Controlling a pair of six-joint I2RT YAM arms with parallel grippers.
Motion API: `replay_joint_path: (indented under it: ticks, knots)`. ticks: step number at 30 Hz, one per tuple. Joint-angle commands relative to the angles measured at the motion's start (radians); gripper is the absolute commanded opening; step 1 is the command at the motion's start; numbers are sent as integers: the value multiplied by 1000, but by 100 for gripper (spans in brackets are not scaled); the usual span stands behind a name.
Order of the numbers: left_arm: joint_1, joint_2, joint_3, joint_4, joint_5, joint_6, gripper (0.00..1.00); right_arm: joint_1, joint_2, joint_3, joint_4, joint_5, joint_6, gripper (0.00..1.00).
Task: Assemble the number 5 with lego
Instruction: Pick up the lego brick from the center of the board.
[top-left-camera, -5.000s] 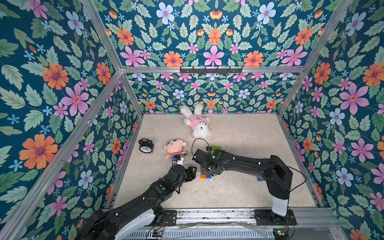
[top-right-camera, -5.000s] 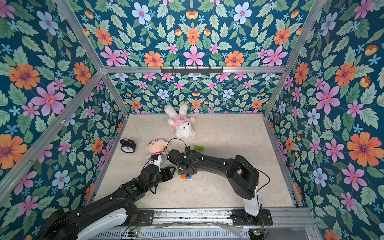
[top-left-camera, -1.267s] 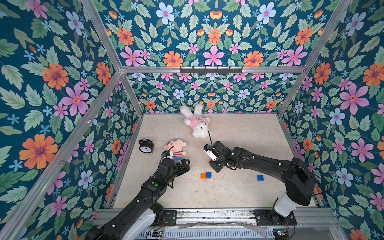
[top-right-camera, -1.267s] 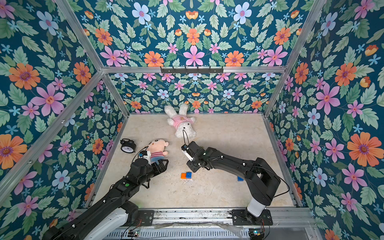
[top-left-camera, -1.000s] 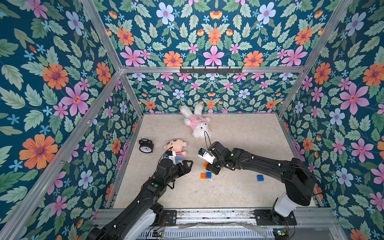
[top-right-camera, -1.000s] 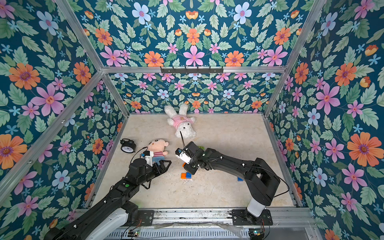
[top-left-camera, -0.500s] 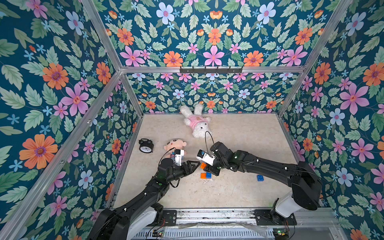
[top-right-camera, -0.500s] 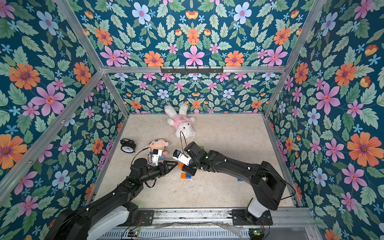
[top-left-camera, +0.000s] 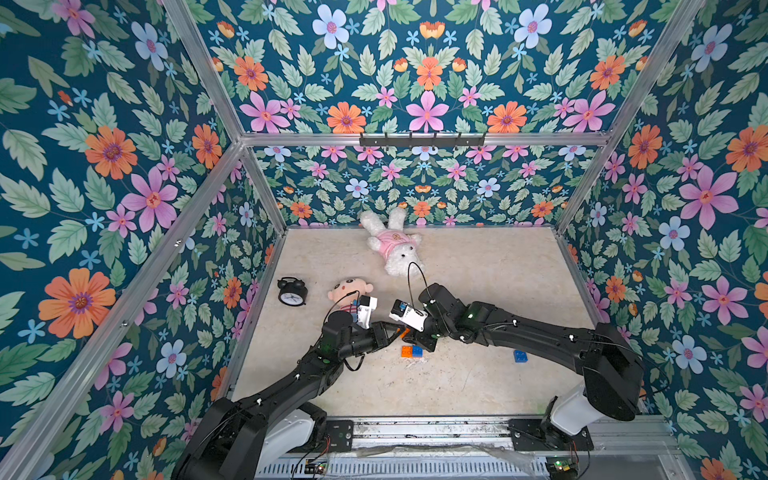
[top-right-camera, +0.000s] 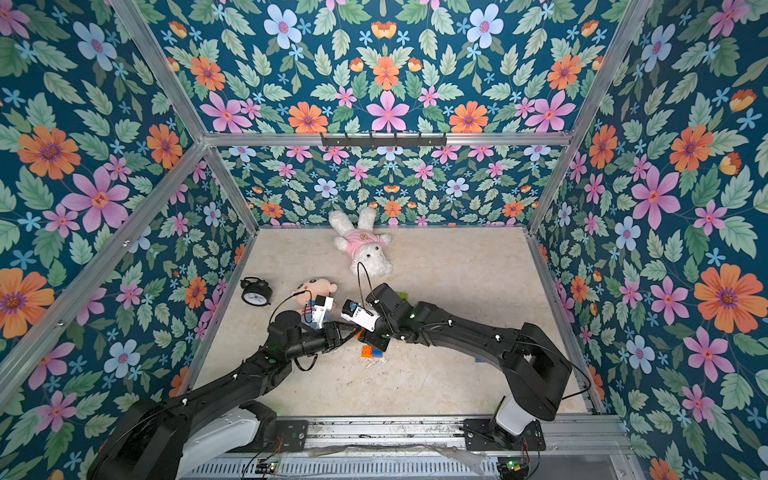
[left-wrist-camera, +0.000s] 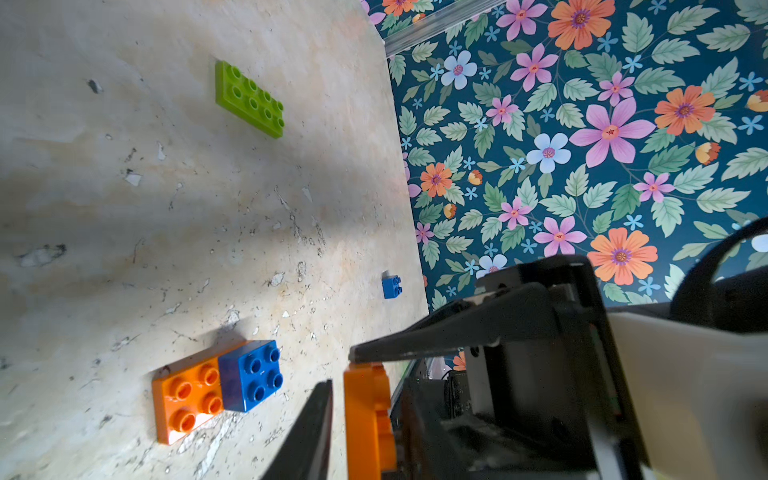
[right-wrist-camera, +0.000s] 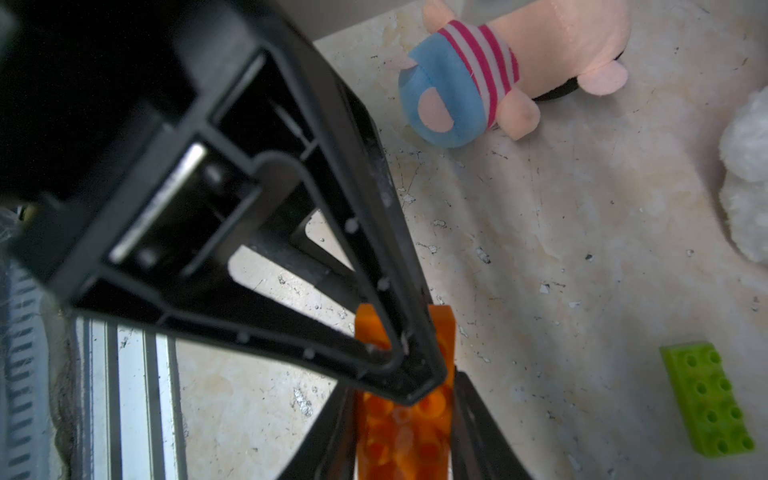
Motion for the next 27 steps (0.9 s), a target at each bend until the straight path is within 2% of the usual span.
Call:
replay_joint_path:
  ticks: [1,5,10,12,21,27]
  knots:
    - [-1,-9,-2,12,12,5,19,2,-12,8,17,6,-9,22]
    - [-1,-37,-14,16,-18,-12,2,2,-26,12,8,10,13,39]
    - [-1,-59,-24,17,-29,-15,0,2,-82,-23,1,5,4,53]
    - [-1,-62,-25,24,-22,-15,0,2,-96,-41,6,17,-35,53]
    - [-1,-99,-34,26,-33,-23,0,2,-34,14,-38,90,-42,52]
    - [-1,-116,-39,19,-52,-26,0,2,-27,8,-49,49,-36,49]
